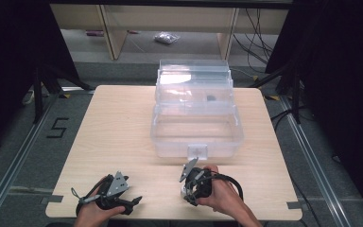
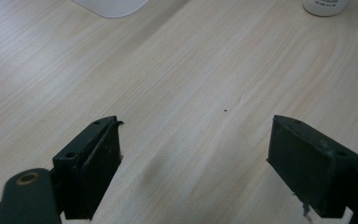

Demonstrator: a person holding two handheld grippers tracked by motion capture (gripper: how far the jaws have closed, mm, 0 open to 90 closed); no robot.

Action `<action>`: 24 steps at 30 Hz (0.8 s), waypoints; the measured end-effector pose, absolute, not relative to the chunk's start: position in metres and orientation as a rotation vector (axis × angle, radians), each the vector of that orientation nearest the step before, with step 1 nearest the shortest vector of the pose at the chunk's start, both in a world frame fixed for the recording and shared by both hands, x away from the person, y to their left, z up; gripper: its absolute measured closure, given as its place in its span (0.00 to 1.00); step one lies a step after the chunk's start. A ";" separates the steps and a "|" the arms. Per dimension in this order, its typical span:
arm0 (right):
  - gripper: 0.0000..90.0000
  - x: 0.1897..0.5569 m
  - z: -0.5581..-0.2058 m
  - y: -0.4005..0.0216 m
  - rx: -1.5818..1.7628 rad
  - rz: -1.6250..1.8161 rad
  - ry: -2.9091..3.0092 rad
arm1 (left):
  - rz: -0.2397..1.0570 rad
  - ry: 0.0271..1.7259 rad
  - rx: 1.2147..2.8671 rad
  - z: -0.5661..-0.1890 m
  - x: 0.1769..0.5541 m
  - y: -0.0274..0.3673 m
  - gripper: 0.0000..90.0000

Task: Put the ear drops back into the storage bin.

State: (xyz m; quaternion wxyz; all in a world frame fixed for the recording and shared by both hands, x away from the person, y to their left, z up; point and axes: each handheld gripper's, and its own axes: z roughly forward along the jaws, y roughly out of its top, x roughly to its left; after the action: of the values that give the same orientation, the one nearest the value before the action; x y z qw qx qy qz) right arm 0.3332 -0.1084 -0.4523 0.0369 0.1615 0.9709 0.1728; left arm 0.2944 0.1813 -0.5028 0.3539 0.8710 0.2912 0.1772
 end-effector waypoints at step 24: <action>0.63 0.339 -0.459 -0.090 0.437 0.386 2.995 | 0.469 0.734 2.258 -0.502 0.295 0.181 0.18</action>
State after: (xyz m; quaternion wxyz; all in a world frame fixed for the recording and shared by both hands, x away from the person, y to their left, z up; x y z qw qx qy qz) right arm 0.3395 -0.0900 -0.4594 0.0451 0.1429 0.9806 0.1265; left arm 0.2949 0.1815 -0.5021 0.3530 0.8730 0.2838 0.1812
